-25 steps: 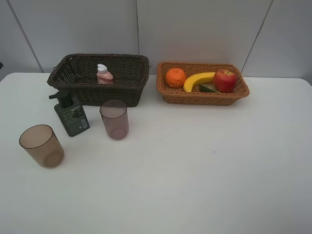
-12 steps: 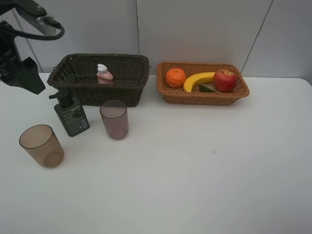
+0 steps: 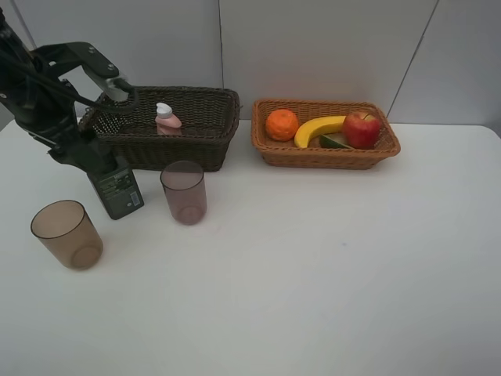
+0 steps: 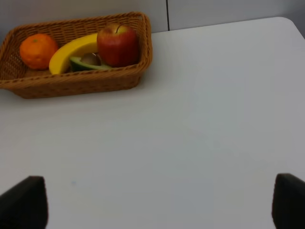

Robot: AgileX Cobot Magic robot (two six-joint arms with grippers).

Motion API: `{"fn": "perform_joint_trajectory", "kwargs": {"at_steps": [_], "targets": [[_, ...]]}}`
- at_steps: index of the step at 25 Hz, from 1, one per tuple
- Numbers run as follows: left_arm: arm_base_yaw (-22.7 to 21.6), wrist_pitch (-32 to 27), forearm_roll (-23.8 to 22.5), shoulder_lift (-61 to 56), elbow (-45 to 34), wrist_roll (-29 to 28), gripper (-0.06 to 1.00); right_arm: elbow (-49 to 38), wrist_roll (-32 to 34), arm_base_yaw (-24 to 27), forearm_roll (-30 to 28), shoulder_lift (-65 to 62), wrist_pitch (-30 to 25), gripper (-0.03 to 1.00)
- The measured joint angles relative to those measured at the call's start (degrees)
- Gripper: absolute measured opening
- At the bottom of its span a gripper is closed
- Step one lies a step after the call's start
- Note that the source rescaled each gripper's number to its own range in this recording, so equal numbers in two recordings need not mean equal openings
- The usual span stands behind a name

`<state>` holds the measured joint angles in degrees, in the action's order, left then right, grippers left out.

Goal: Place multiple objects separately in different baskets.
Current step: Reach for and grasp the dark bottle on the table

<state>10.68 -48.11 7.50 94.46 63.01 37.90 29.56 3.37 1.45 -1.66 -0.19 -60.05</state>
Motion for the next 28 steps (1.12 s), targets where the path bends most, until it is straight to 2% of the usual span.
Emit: {"fn": "perform_joint_trajectory", "kwargs": {"at_steps": [11,19,28], "targets": [[2.01,7.36,0.05,8.40,0.18,2.63,1.00,0.00,0.00,0.00,0.00,0.00,0.00,1.00],[2.16,9.07,-0.66,13.72,0.32,2.79,1.00,0.00,0.00,0.00,0.00,0.00,0.00,1.00],[2.26,10.55,-0.66,14.28,0.51,2.79,1.00,0.00,0.00,0.00,0.00,0.00,0.00,1.00]]}}
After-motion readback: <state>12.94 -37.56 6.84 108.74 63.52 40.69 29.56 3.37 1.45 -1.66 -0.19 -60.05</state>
